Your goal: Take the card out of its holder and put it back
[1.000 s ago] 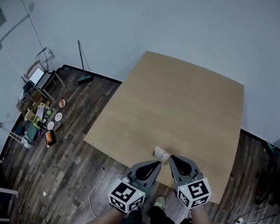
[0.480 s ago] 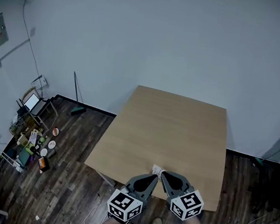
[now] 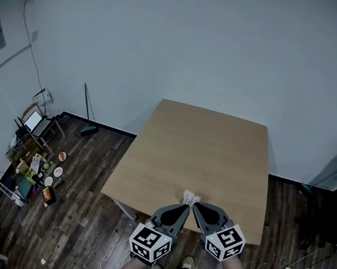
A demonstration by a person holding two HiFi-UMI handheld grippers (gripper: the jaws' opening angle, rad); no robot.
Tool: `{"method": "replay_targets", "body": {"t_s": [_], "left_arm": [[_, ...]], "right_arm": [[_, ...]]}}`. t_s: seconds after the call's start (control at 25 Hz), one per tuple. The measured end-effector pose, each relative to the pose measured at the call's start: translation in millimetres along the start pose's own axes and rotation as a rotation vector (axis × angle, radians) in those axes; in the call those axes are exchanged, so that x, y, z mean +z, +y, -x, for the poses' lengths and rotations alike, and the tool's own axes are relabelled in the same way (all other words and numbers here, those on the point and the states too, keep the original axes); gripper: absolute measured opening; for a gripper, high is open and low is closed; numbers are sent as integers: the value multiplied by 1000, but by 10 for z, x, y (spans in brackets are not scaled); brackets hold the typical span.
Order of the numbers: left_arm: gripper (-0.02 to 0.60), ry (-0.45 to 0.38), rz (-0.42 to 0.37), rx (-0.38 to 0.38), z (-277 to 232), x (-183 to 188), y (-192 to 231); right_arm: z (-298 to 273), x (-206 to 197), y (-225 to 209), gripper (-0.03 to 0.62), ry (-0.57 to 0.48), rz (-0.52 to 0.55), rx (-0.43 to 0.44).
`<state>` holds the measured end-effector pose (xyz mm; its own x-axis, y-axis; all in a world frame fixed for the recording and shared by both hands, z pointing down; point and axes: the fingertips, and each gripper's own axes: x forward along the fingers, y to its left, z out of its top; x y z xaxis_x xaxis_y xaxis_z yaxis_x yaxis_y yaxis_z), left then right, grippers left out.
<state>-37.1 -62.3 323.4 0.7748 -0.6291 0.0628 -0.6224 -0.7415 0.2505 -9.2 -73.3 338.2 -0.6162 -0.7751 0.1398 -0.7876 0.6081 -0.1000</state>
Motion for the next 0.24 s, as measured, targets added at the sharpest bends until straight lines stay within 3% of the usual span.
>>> {"method": "replay_targets", "body": {"t_s": [0.24], "left_arm": [[12,-6,1,-5,38,-29,6]], "right_arm": [[39,-37,8,12,1,4,-17]]}}
